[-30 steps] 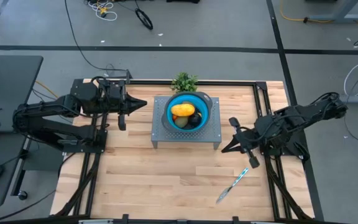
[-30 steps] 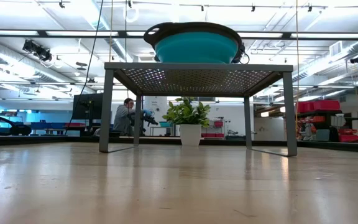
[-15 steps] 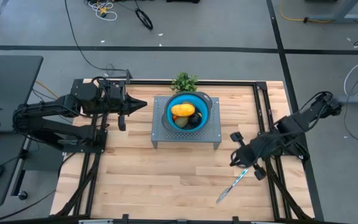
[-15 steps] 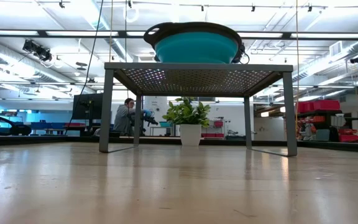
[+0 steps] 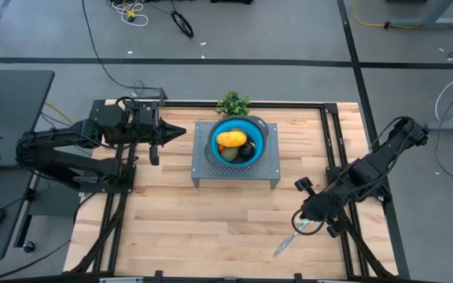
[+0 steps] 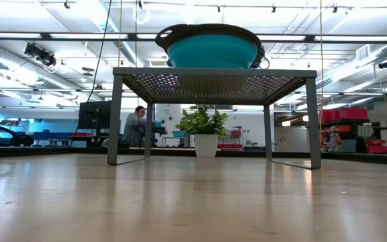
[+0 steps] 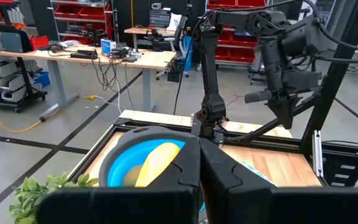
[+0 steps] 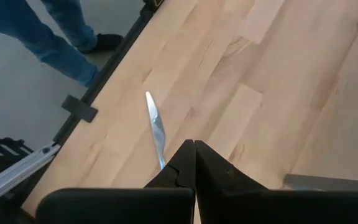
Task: Pick & Place Fruit
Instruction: Put the knife on the shelf
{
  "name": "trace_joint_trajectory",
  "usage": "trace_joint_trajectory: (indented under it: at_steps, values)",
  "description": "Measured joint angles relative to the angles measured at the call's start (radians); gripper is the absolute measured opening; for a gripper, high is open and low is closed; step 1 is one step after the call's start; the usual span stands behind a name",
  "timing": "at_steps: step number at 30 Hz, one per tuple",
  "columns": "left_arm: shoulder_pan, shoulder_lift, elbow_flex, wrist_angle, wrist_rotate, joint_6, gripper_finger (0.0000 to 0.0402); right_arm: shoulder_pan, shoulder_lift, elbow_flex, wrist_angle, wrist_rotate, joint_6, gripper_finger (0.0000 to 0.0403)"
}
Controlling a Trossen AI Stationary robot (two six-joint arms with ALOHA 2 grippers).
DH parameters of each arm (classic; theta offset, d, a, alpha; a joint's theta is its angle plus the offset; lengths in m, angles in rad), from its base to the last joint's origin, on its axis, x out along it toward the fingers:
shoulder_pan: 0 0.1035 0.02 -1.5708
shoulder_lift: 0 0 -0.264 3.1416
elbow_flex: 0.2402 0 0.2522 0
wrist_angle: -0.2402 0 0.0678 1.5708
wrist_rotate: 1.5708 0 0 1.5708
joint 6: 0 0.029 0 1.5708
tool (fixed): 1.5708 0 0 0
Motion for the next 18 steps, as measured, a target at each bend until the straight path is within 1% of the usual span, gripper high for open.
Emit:
trace_joint_trajectory:
  at_steps: [8,18]
  values:
    - [0.000,0.000,0.000,0.000,0.000,0.001,0.0002,0.035,0.043,0.000,-0.001,0.001,0.027,0.0000]
    - [0.000,0.000,0.000,-0.001,0.012,0.003,0.0002,0.047,0.181,0.000,-0.040,-0.004,0.020,0.0000]
